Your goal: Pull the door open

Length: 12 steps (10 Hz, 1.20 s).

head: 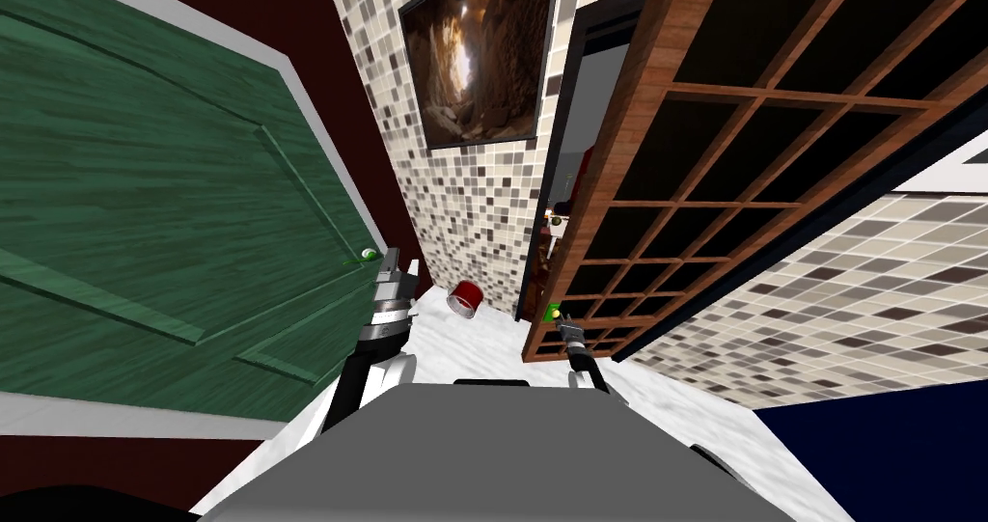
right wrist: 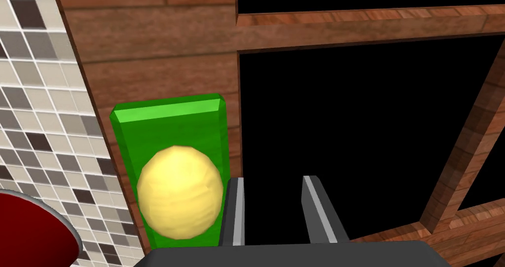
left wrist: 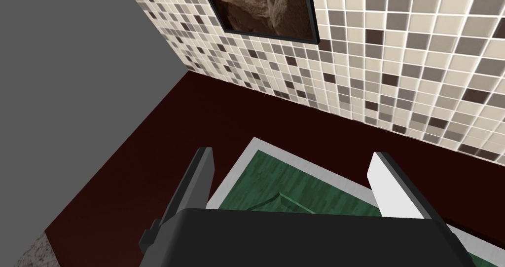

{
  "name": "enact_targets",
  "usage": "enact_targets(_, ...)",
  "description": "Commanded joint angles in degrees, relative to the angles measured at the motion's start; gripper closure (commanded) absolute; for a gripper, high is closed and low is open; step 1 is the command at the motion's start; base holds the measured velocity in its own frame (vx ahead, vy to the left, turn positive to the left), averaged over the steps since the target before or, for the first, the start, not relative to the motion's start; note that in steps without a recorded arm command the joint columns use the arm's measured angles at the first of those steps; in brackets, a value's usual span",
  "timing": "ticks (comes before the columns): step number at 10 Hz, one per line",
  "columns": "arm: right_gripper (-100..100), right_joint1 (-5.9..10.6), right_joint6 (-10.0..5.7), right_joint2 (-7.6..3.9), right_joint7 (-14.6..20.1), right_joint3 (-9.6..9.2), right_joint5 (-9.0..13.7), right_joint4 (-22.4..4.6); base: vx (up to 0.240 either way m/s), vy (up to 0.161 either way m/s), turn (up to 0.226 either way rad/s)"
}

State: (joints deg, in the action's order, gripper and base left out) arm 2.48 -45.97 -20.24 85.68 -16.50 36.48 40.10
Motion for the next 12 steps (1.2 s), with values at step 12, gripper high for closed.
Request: enact_targets(12, -100, -4.03, -5.83, -0.89, 3.2, -6.67, -2.9, 3.9, -0.093, -0.041, 0.051)
